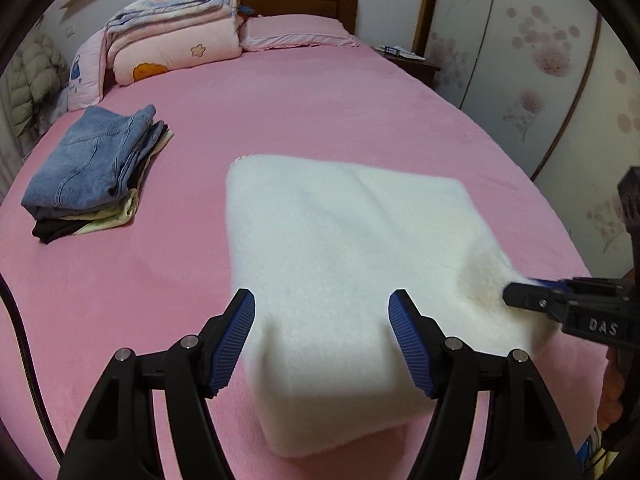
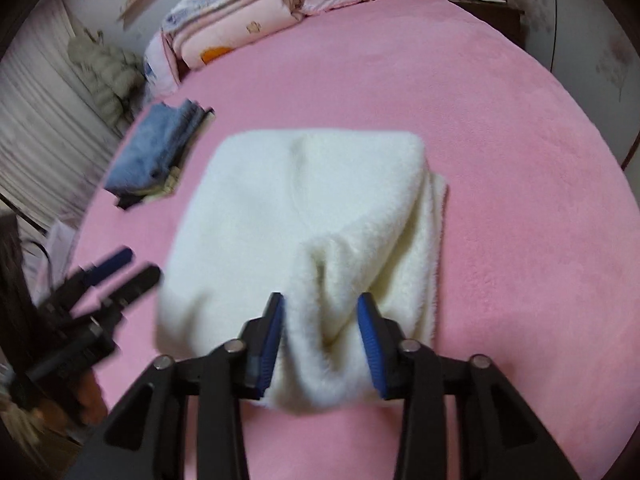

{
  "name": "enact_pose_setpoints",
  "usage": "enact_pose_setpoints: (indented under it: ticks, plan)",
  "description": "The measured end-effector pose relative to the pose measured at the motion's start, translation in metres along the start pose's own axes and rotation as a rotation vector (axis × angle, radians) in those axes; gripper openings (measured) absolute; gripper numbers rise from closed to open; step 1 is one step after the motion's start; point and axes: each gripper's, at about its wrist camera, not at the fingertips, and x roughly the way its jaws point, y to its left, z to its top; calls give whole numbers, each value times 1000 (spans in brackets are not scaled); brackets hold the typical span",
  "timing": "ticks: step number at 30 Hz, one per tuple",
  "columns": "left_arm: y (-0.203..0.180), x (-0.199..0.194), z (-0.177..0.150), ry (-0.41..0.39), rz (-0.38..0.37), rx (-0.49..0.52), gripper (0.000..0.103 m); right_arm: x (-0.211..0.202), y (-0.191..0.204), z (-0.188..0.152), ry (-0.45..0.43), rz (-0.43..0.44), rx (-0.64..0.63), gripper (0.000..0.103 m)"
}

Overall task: Fold large clothes
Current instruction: 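Grasp the folded white bundle's edge with both grippers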

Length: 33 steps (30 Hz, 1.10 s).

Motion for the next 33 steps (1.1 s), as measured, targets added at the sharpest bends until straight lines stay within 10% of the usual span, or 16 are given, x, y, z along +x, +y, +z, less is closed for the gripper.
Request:
enact_pose_setpoints:
  ticks: [6,18,33]
  plan:
    - [-4,27,-19,98,-26,-1,68,1,-19,-27,-2,-73,13,9]
    - [-47,32,-58,0,116,288,70,46,-48,-82,-61,-86,127,9]
    - [-19,-1,-10,43,30,182,72,-12,-24,-36,-46,-140,69,31]
